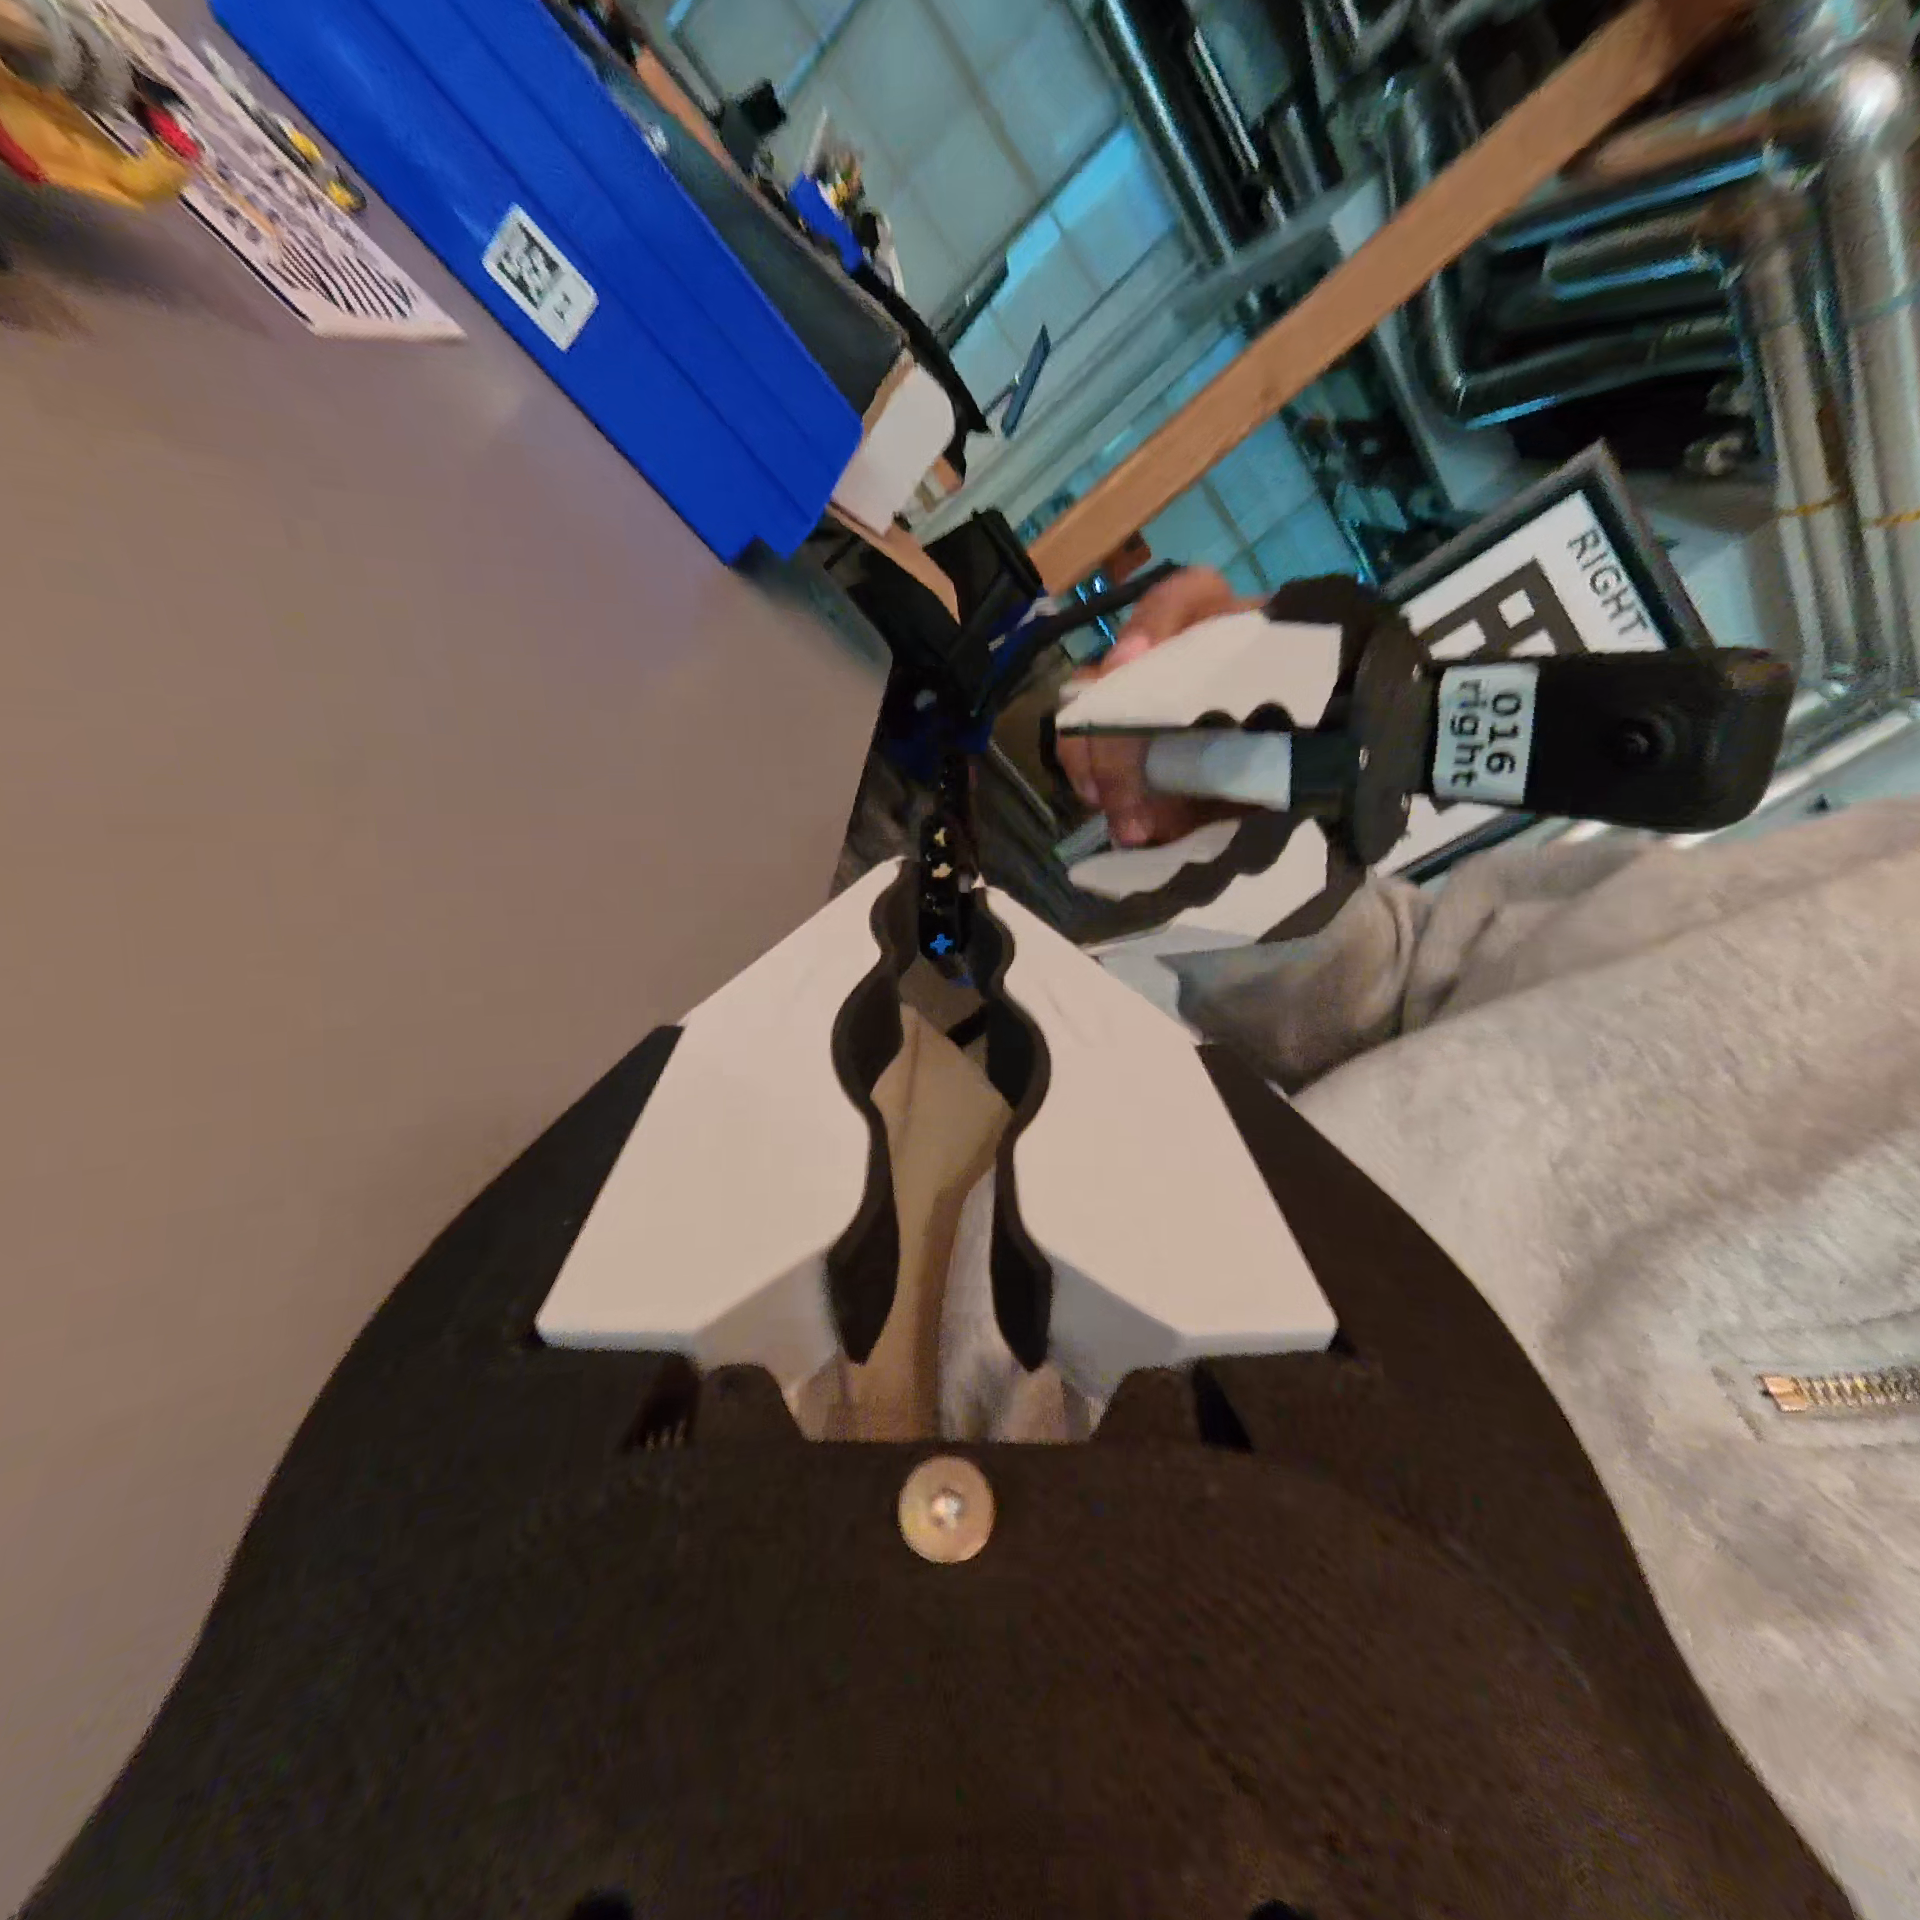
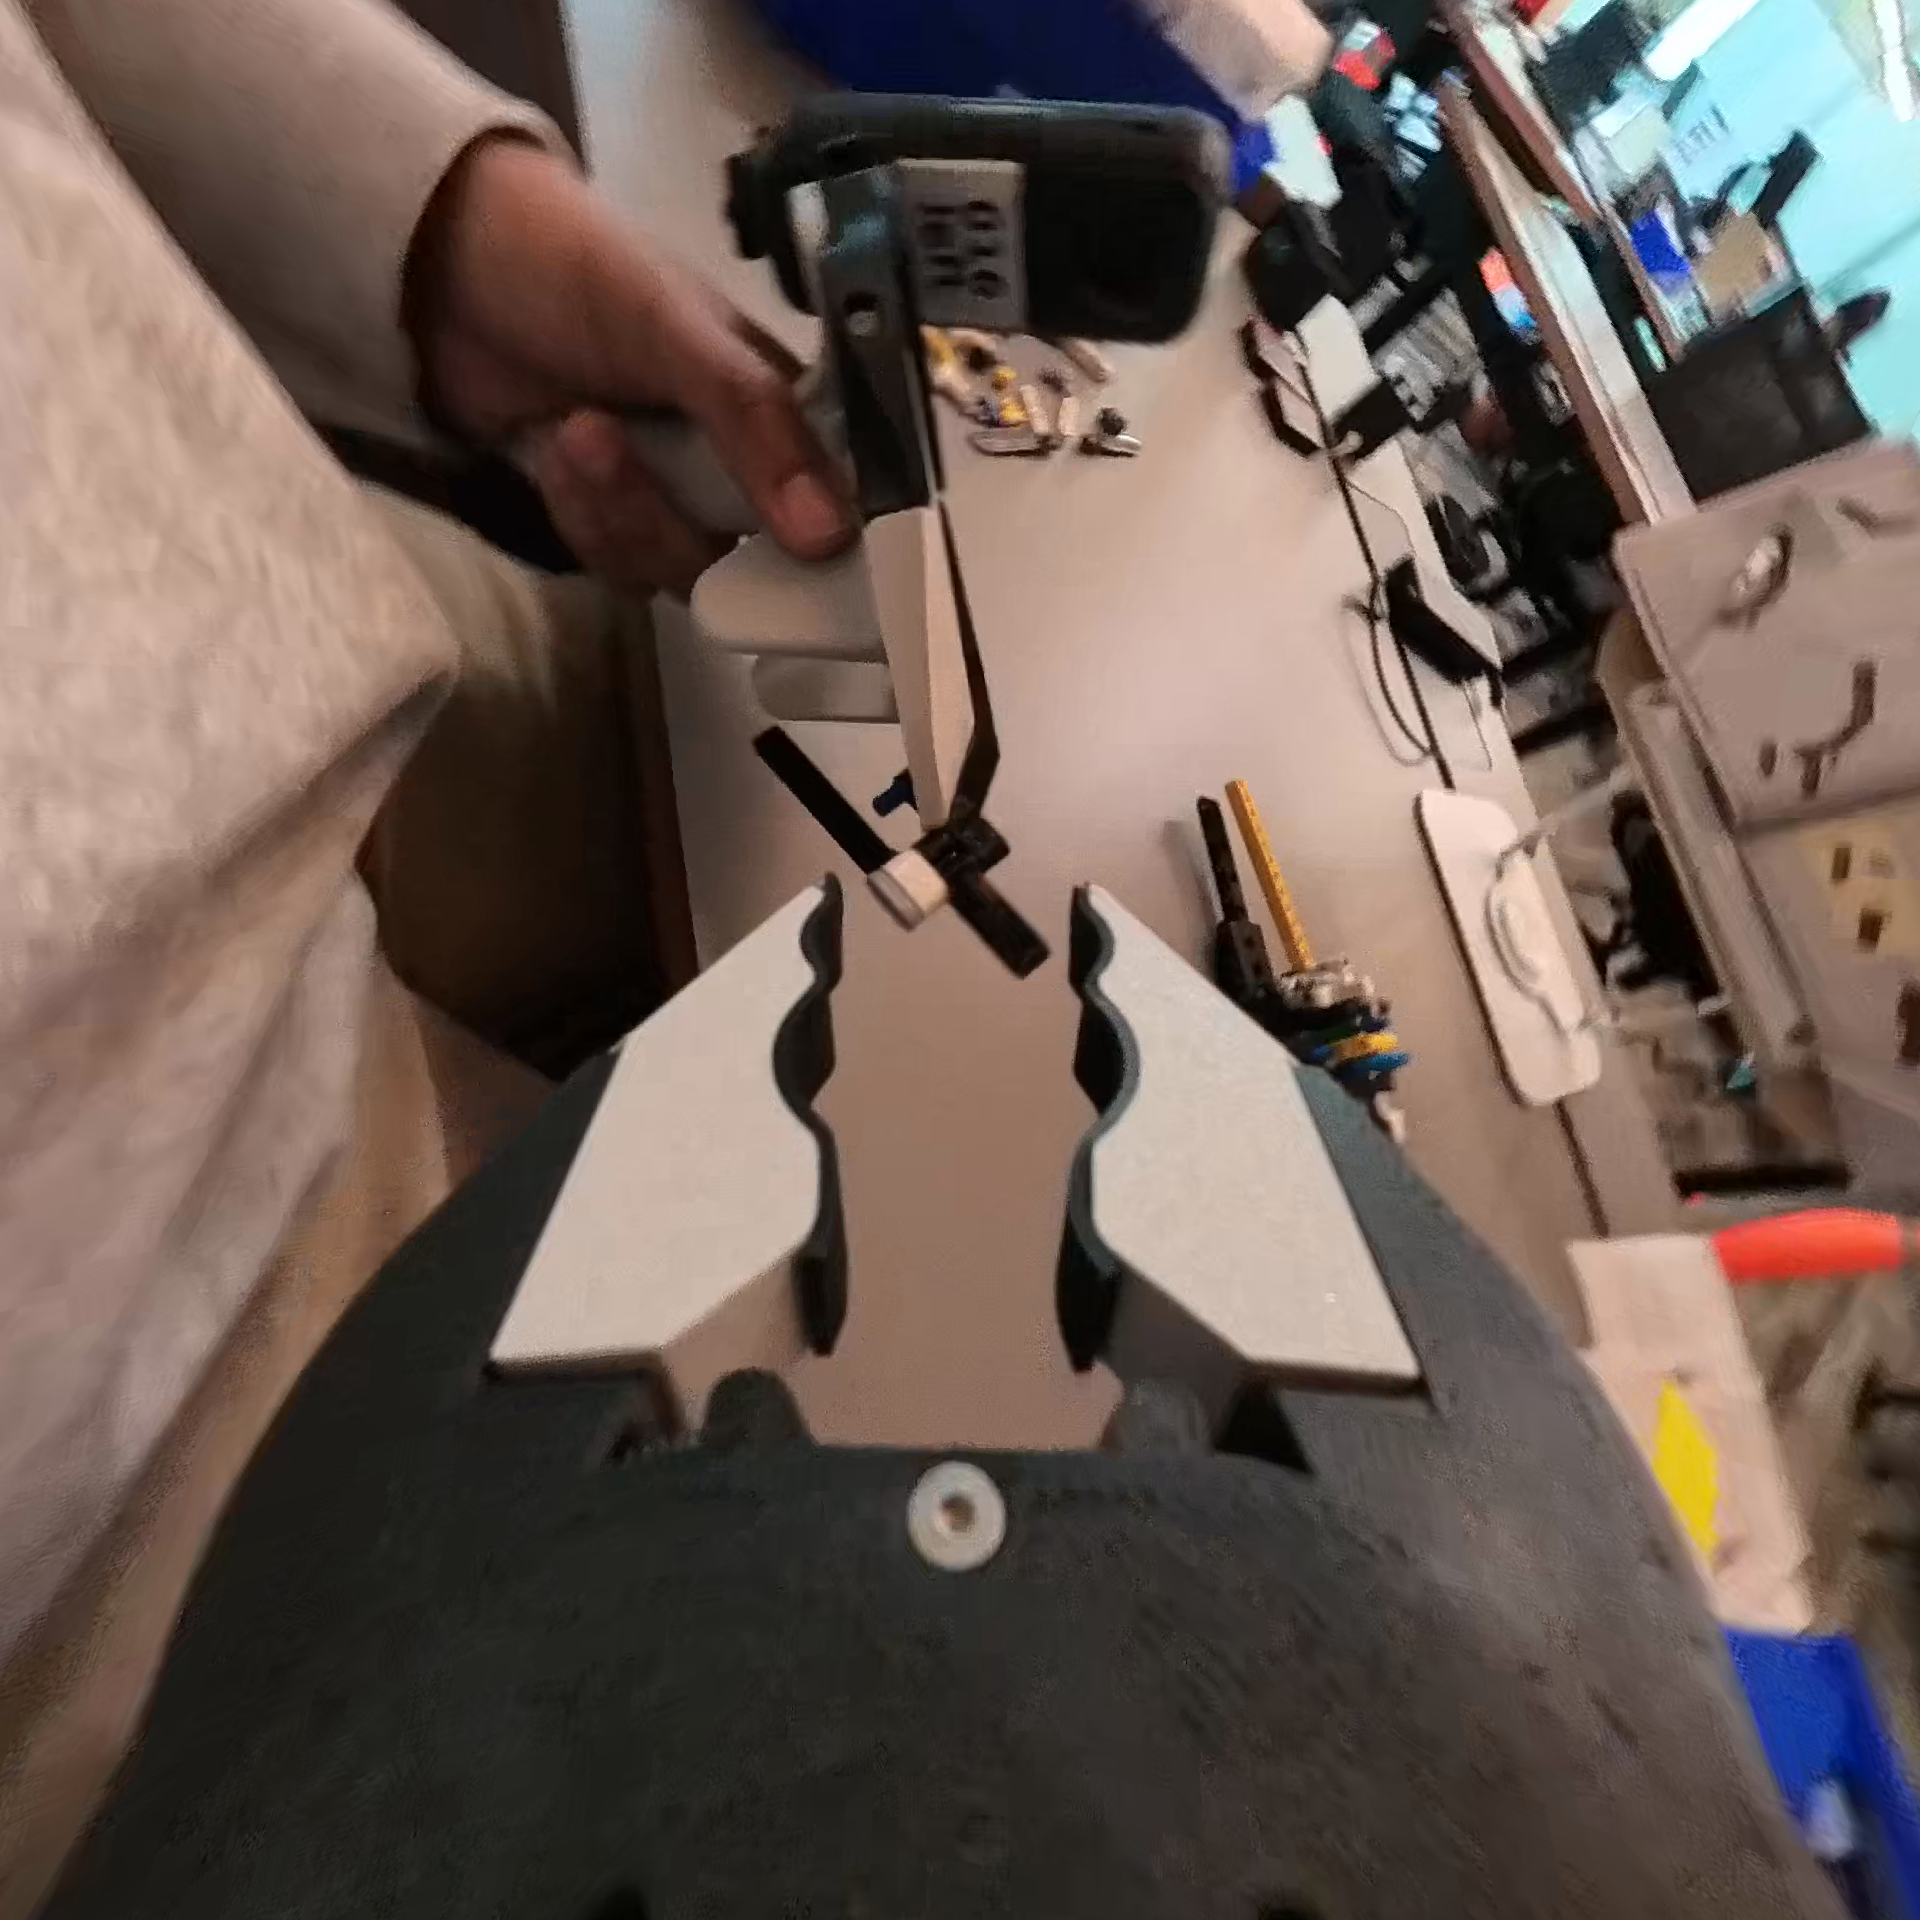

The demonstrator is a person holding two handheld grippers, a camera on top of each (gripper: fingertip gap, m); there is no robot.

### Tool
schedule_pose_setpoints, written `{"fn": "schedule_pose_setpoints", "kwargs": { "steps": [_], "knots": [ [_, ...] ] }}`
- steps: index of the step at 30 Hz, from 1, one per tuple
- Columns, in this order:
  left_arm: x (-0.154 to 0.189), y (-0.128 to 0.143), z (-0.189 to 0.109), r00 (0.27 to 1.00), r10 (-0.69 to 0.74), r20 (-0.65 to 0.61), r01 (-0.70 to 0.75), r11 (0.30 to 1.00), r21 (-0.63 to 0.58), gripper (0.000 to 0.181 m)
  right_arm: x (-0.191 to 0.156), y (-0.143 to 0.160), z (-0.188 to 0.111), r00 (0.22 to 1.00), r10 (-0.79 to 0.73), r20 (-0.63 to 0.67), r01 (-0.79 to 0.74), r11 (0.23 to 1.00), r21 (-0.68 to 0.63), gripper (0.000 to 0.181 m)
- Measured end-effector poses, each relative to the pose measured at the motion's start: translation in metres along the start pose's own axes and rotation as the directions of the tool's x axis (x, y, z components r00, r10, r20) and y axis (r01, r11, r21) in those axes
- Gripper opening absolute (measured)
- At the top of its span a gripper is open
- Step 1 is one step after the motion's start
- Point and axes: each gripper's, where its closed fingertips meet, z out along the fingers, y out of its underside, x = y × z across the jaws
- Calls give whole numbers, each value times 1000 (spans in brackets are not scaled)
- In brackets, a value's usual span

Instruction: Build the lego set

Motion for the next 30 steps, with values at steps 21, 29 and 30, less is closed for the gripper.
{"fn": "schedule_pose_setpoints", "kwargs": {
  "steps": [21, 29, 30],
  "knots": [
    [25, 19, 8, 987, 18, -160, -36, 993, -115, 27, -31, 5, 5, 926, -16, 377, -4, 999, 53, 30],
    [20, 11, 11, 903, 427, 38, -424, 903, -73, 59, -22, 6, 7, 881, 278, 383, -360, 918, 163, 30],
    [20, 13, 12, 888, 458, 46, -454, 887, -81, 57, -22, 7, 8, 875, 297, 382, -385, 905, 180, 30]
  ]
}}
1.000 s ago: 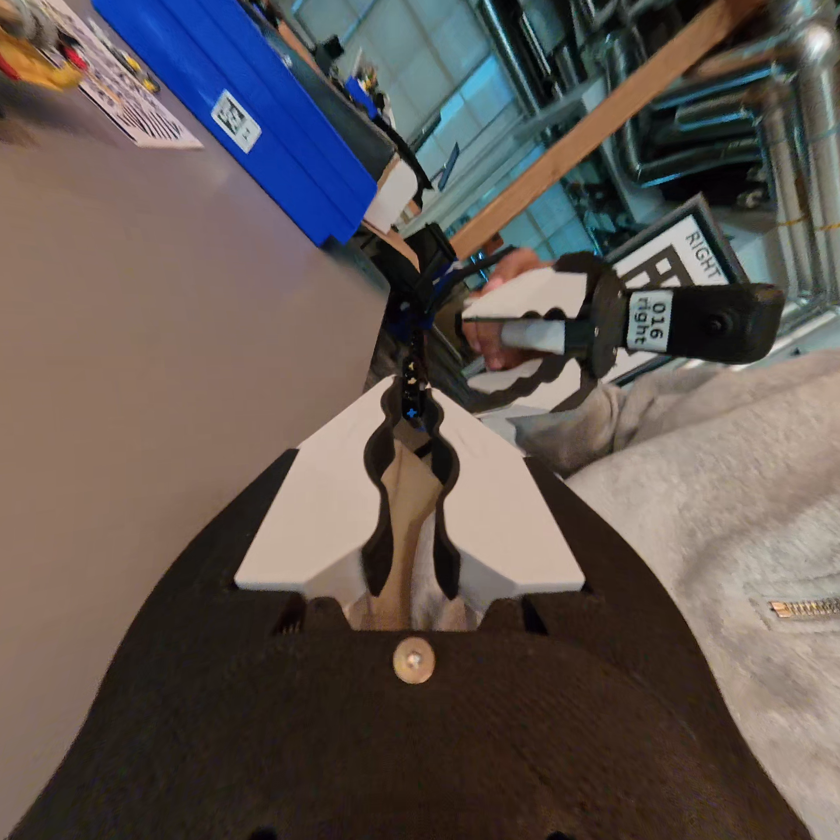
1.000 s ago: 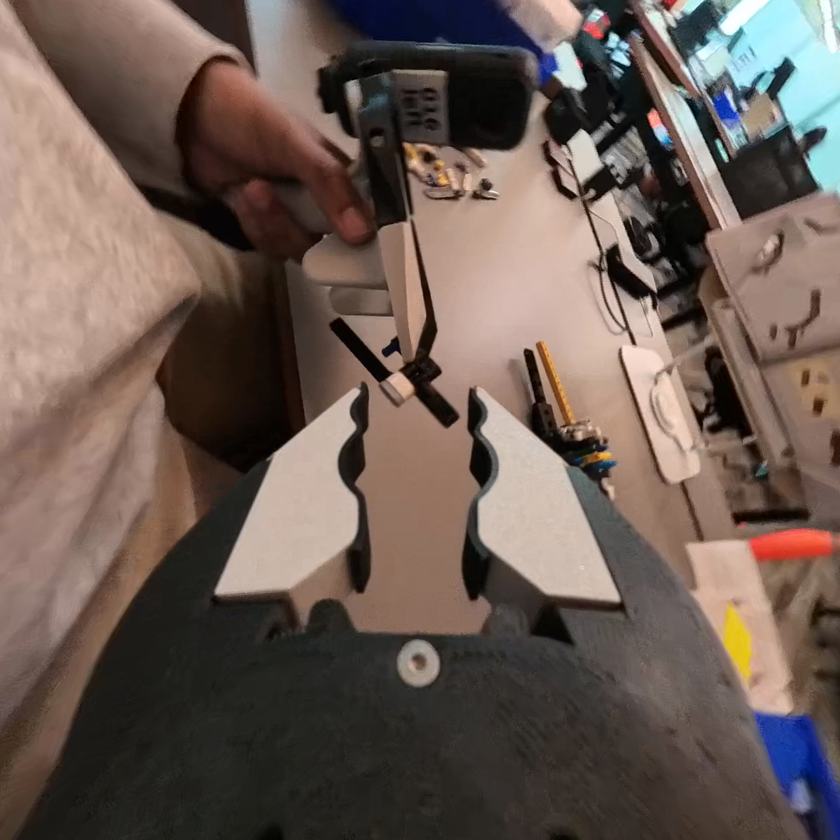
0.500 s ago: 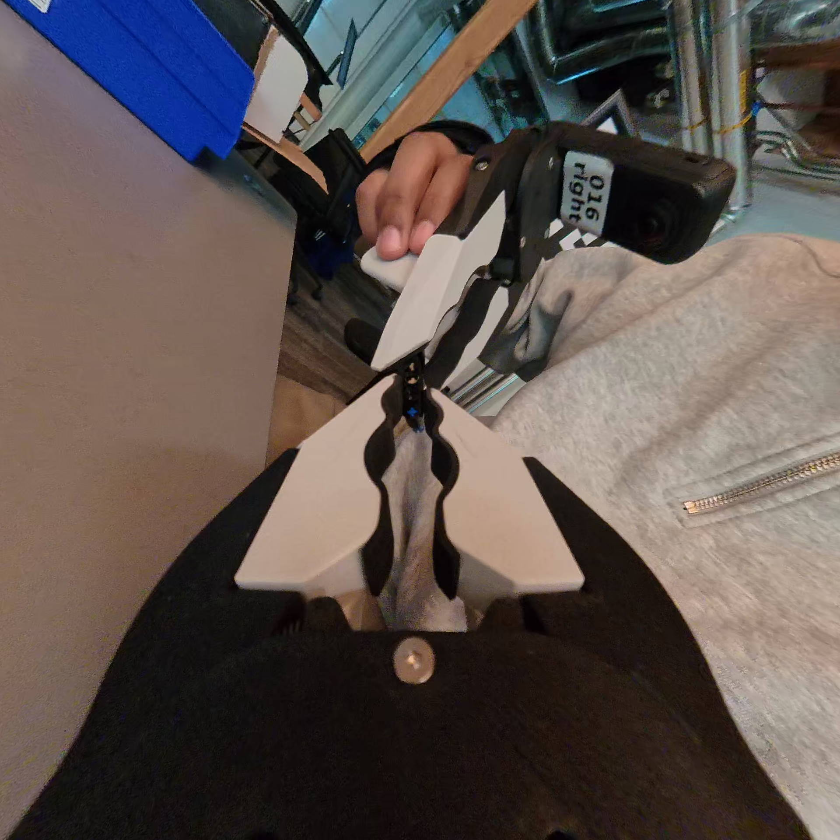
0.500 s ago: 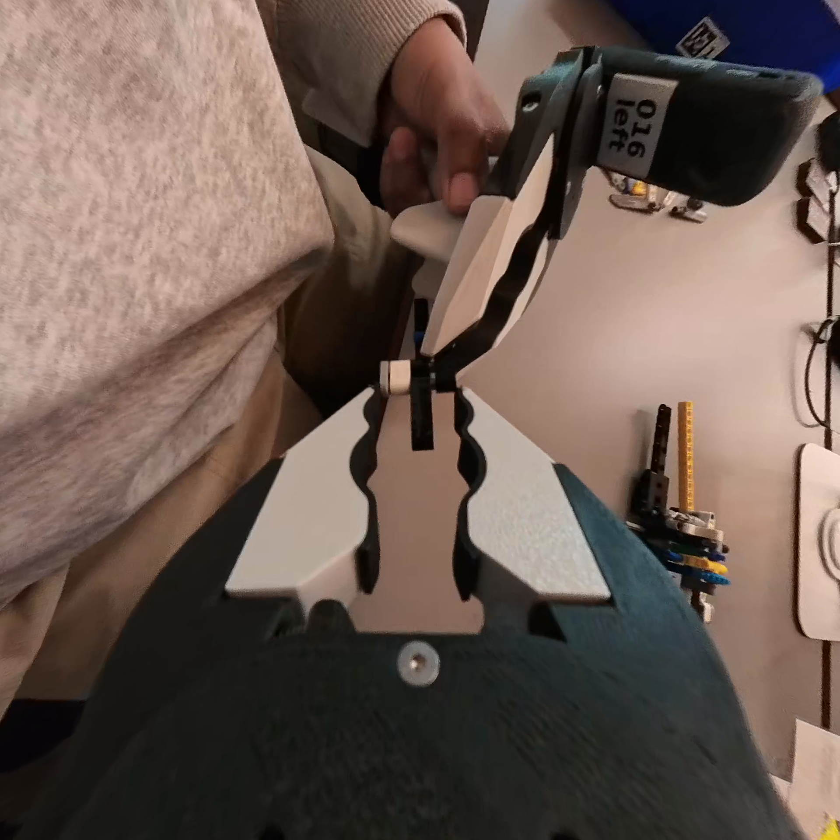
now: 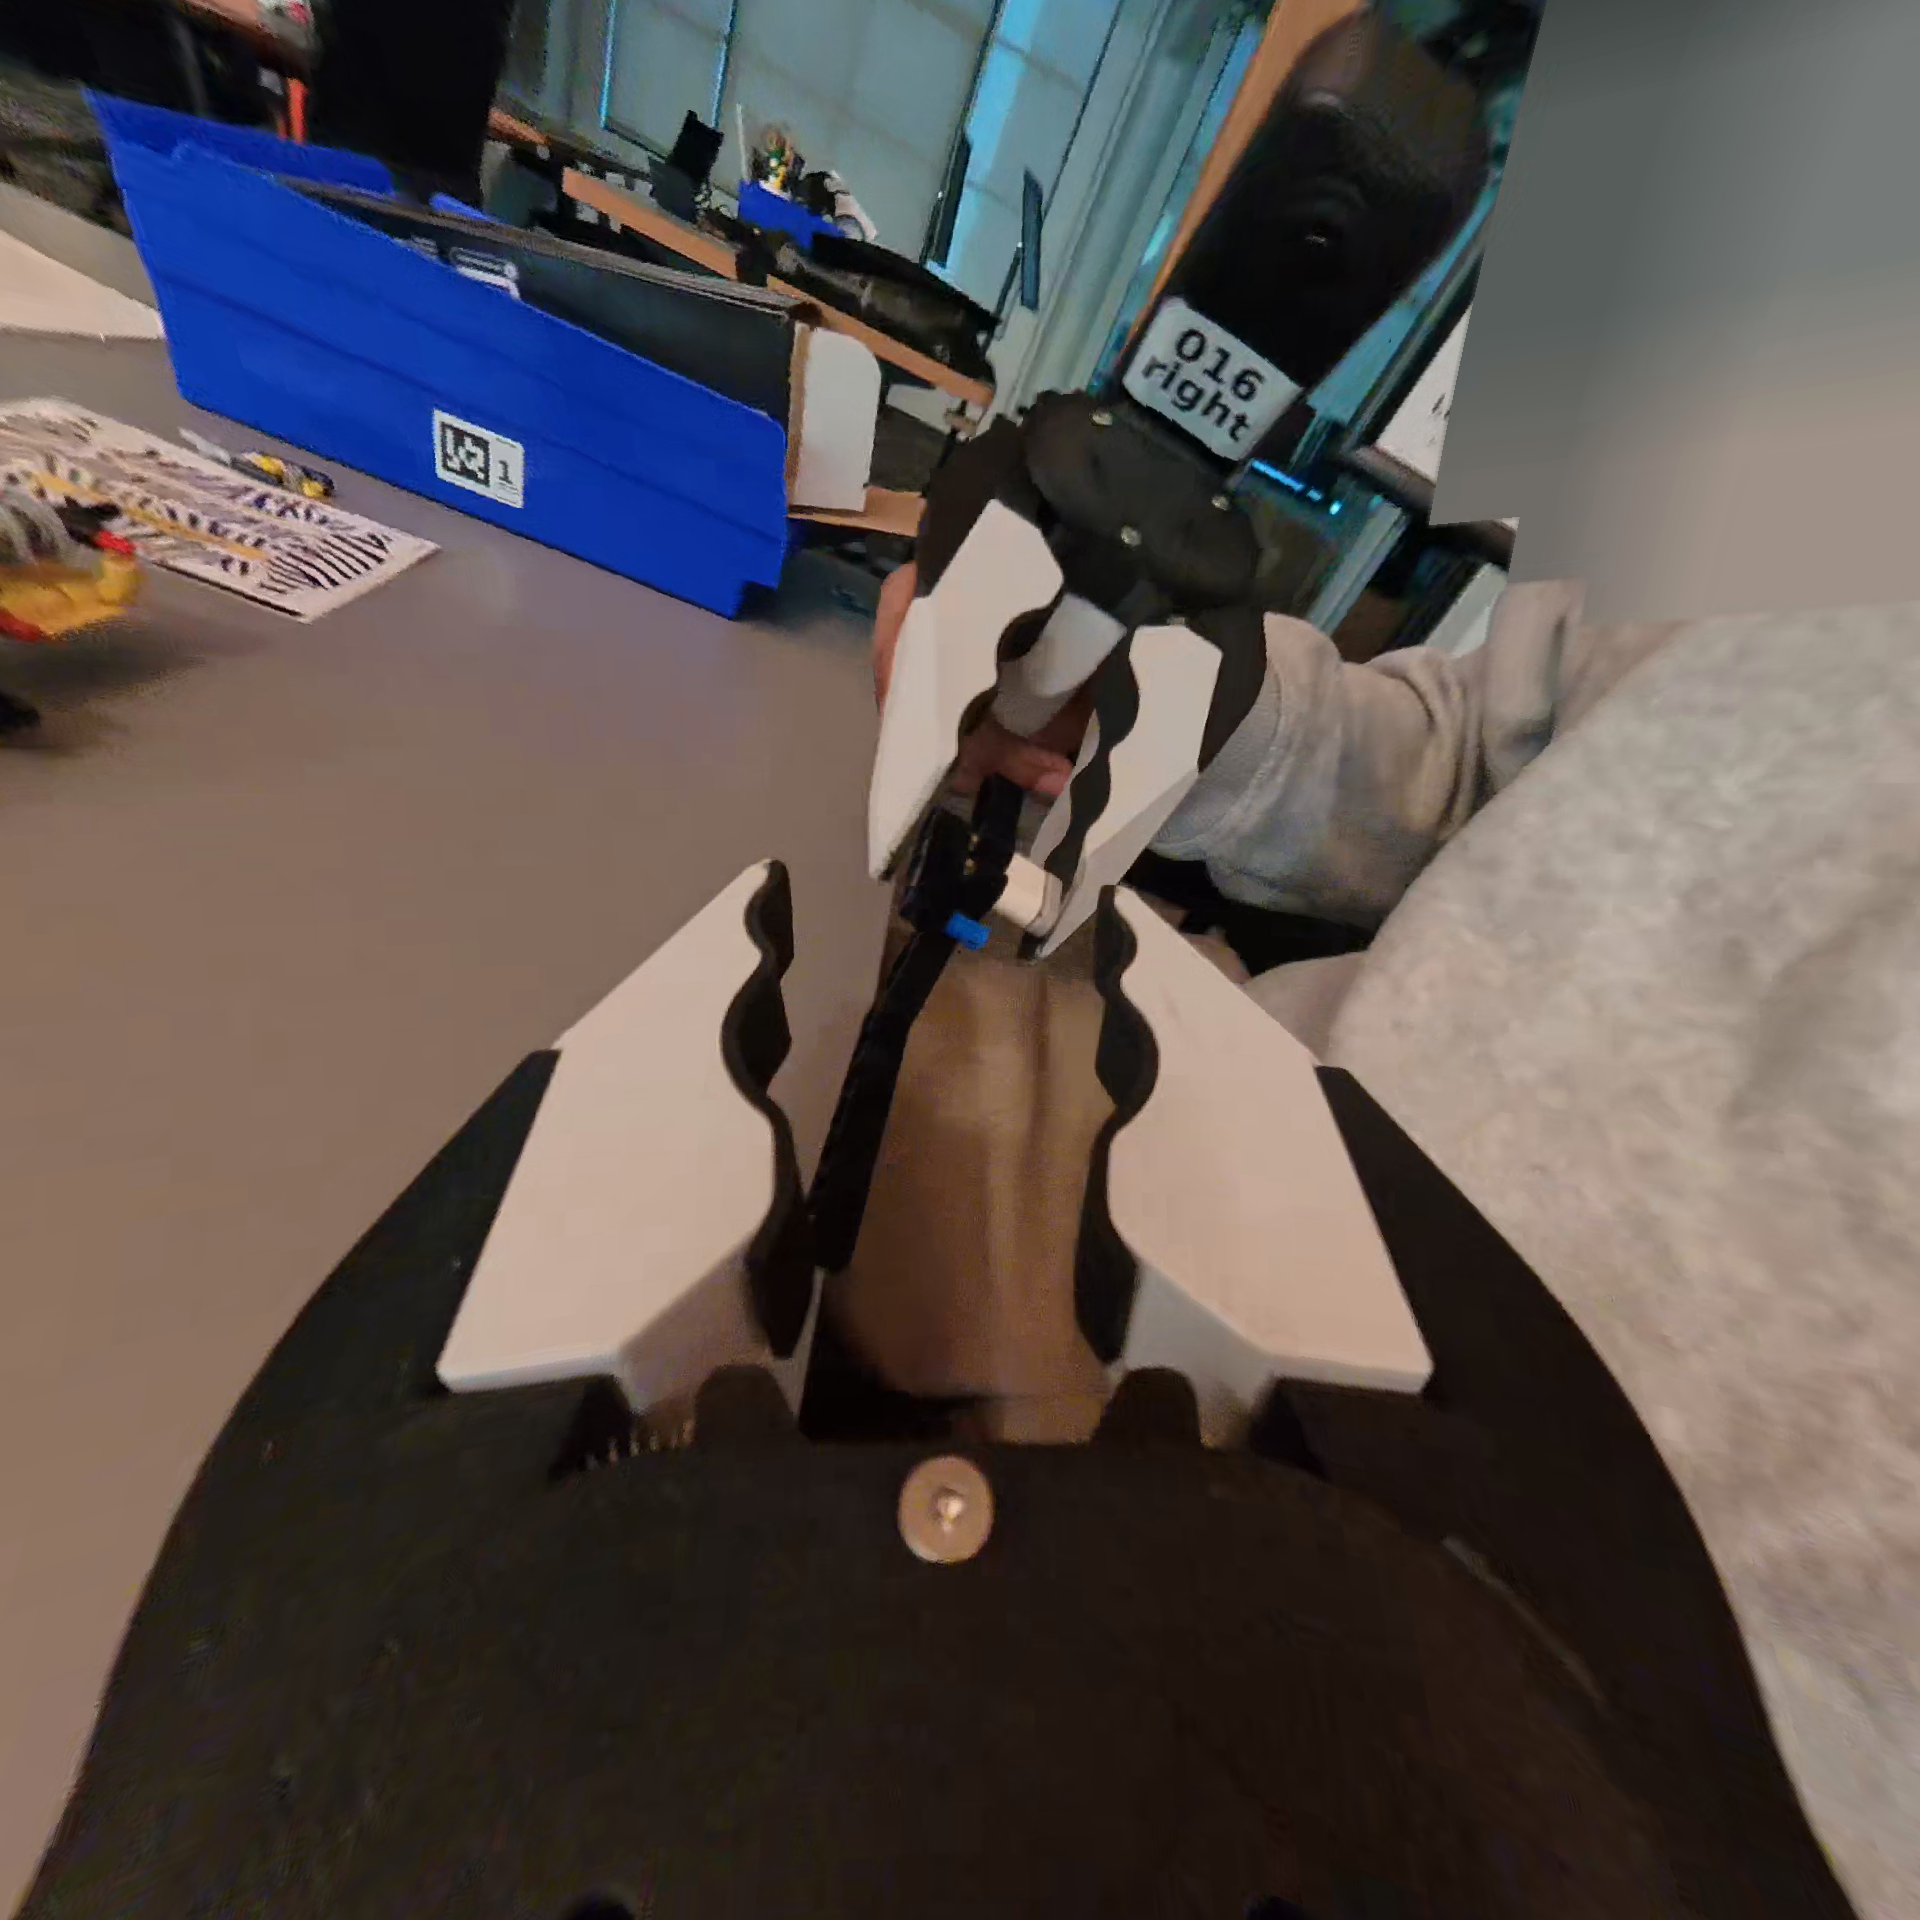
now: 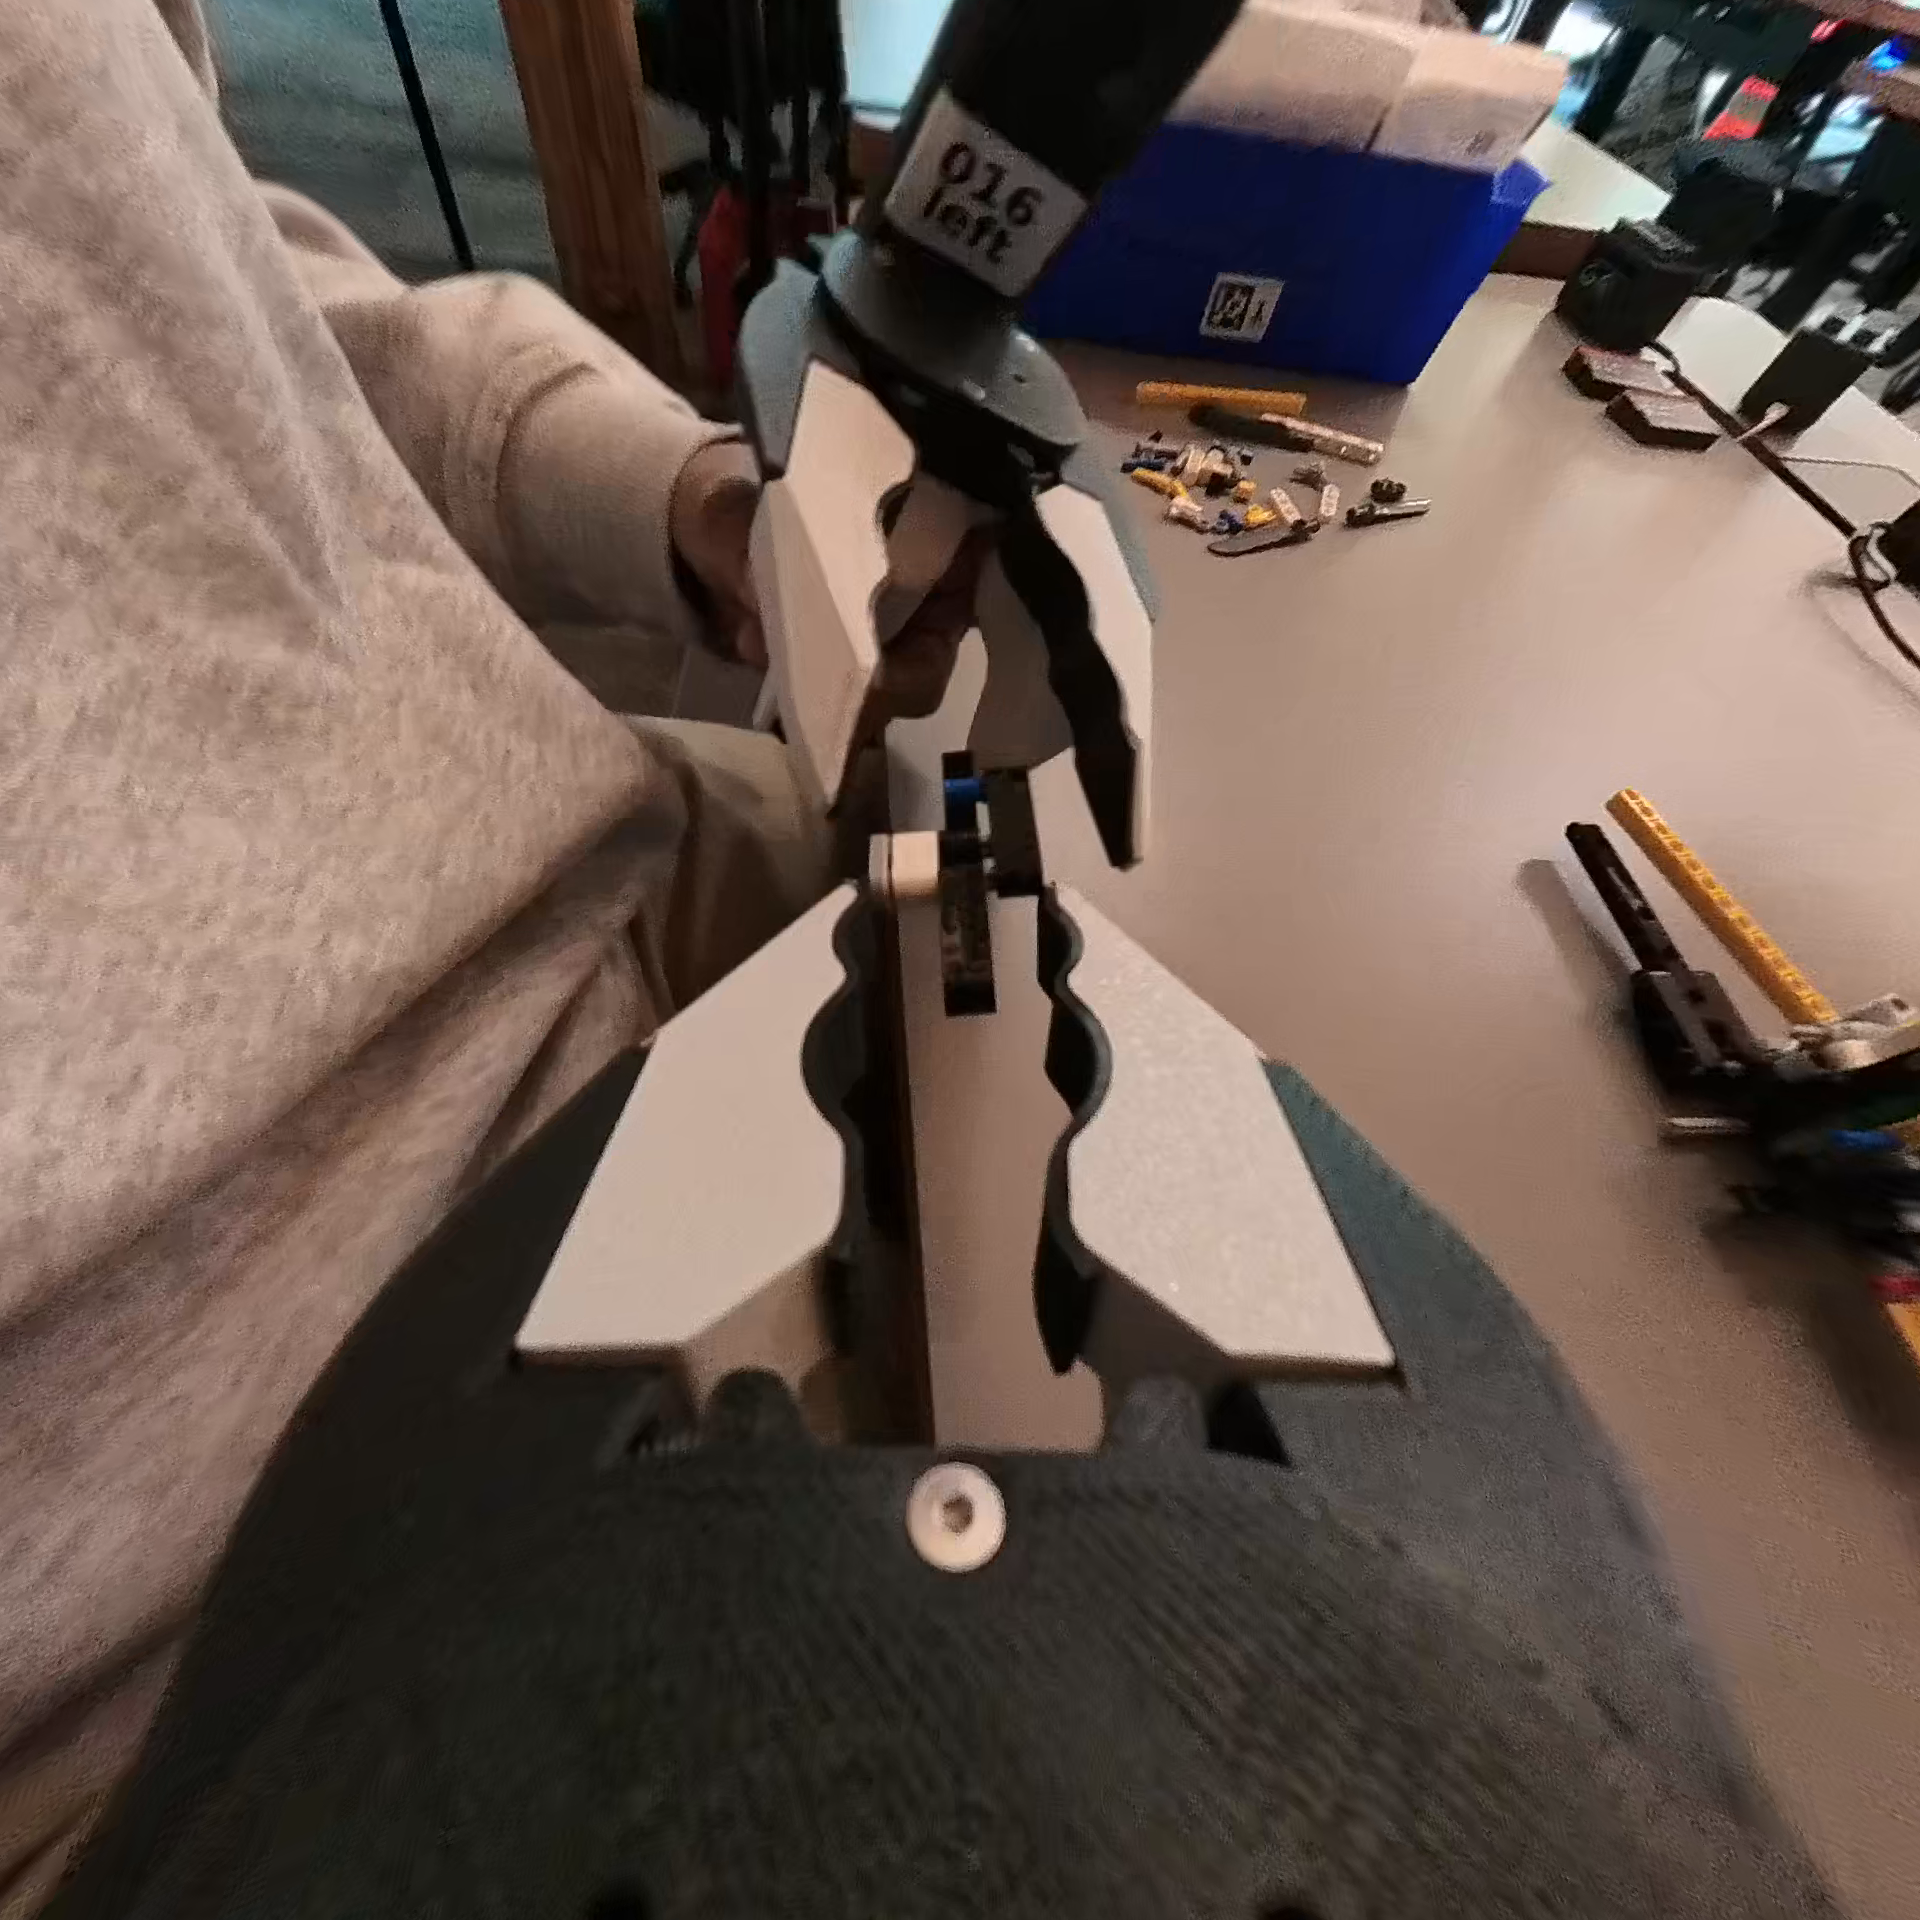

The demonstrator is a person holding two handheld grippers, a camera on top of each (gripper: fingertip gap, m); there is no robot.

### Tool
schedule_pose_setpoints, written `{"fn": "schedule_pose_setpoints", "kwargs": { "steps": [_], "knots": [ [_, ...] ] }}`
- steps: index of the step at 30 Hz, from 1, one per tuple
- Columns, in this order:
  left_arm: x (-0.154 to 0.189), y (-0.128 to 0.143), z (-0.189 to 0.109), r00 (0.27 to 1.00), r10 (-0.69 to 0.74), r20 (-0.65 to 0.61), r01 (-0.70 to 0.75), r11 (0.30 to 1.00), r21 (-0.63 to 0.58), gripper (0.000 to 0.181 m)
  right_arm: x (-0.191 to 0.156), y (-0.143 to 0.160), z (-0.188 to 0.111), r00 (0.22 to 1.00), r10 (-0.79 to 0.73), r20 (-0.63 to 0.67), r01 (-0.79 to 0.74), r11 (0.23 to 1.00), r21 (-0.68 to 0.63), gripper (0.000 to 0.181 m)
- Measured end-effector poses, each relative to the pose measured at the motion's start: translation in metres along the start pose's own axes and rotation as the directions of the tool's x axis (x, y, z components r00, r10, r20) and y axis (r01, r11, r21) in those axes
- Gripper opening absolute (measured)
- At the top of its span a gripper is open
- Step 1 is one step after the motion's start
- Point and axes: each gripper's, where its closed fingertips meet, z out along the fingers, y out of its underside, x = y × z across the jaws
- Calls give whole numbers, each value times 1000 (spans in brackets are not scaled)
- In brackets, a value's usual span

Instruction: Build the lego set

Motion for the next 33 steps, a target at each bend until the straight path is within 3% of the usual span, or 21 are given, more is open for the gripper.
{"fn": "schedule_pose_setpoints", "kwargs": {
  "steps": [5, 9, 19, 22, 33],
  "knots": [
    [-4, 9, 6, 994, 96, 59, -94, 995, -36, 40, 0, 11, 3, 996, 92, 13, -93, 991, 91, 30],
    [1, 13, 11, 995, 100, 23, -99, 994, -50, 32, -1, 11, -1, 985, 161, 59, -168, 976, 140, 30],
    [2, 19, 13, 995, 99, 6, -98, 992, -74, 30, -3, 14, -2, 978, 186, 95, -200, 963, 181, 31],
    [3, 20, 13, 996, 85, -6, -86, 993, -77, 29, 2, 14, -4, 982, 175, 63, -185, 962, 203, 42],
    [4, 18, 13, 996, 93, -9, -94, 994, -63, 28, -1, 4, -12, 980, 165, 110, -190, 945, 267, 29]
  ]
}}
